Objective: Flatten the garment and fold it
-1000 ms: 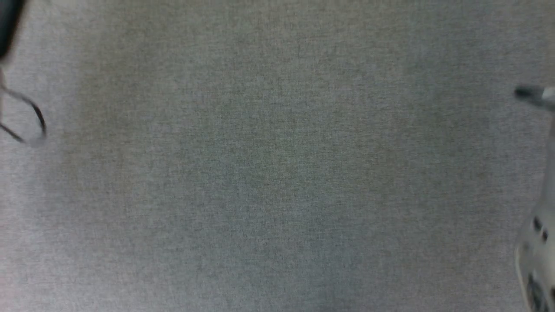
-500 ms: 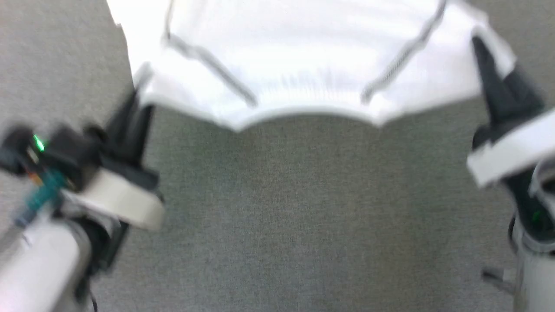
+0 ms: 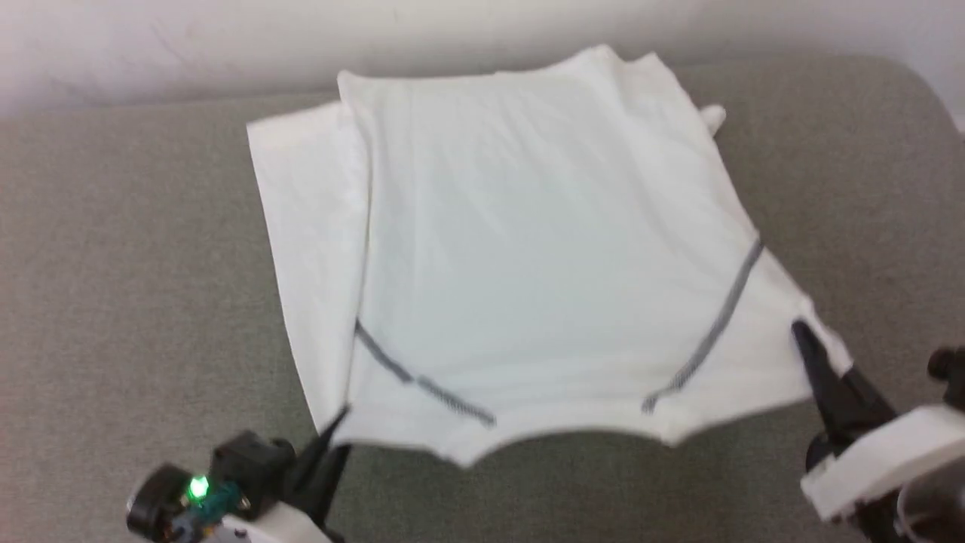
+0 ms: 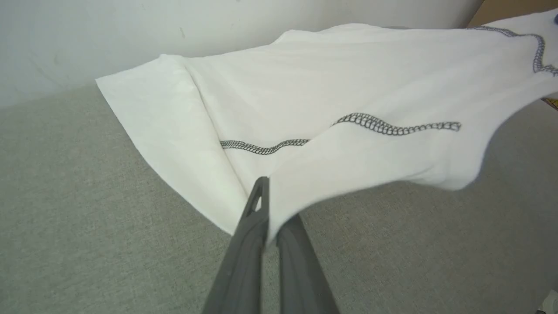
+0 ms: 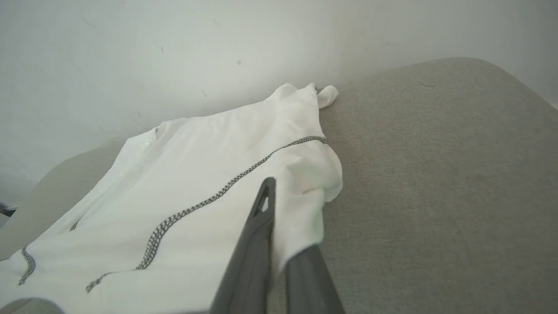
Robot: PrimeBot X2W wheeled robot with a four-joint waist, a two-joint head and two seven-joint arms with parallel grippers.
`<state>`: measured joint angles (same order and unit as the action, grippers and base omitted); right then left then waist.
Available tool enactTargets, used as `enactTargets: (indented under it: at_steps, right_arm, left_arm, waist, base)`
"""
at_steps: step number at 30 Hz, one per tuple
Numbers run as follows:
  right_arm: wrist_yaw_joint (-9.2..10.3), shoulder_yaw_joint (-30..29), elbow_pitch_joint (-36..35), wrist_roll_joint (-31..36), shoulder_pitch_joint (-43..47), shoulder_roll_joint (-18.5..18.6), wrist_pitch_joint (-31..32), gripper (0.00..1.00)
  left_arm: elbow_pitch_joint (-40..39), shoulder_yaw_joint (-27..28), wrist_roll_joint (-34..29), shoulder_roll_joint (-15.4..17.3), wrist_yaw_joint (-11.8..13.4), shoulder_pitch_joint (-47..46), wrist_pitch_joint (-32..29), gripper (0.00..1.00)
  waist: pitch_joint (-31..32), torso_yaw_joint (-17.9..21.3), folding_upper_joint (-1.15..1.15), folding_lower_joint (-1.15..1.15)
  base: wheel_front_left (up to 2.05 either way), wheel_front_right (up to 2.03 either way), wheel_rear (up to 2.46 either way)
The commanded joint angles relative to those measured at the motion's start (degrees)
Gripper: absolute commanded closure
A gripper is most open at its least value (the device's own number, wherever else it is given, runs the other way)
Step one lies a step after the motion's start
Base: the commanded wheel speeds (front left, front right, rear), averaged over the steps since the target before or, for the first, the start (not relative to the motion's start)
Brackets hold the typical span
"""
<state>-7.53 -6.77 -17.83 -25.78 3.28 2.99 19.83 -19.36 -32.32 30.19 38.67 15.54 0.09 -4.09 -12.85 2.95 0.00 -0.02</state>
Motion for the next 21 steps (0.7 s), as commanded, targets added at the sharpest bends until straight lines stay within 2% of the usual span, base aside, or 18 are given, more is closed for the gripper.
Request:
enactTargets:
  at_steps: [1,9,21]
  right_arm:
    - [0.04,-0.34,0.22,-0.43,2.66,-0.09,-0.12,1.00]
    - [0.04,1.02,0.93,4.61,13.43,-0.11,5.35,1.00]
    - [0.04,1.90,3.35,7.02,21.73,-0.11,9.98,1.00]
  left_arm:
    - [0.21,-0.80,1.07,0.80,-0.21,2.18,-1.36,1.00]
    - [1.69,-5.54,5.30,1.75,-1.01,9.29,-7.92,1.00]
    - [3.95,-8.54,8.06,-0.50,-1.20,12.91,-9.47,1.00]
  waist:
    - [4.85,-0.03,0.00,0.02]
    - [8.59,-0.11,0.00,0.02]
    - [11.01,-0.99,0.00,0.02]
  base:
    - [0.00,0.00,0.00]
    - [0.00,0.00,0.00]
    - [0.00,0.00,0.00]
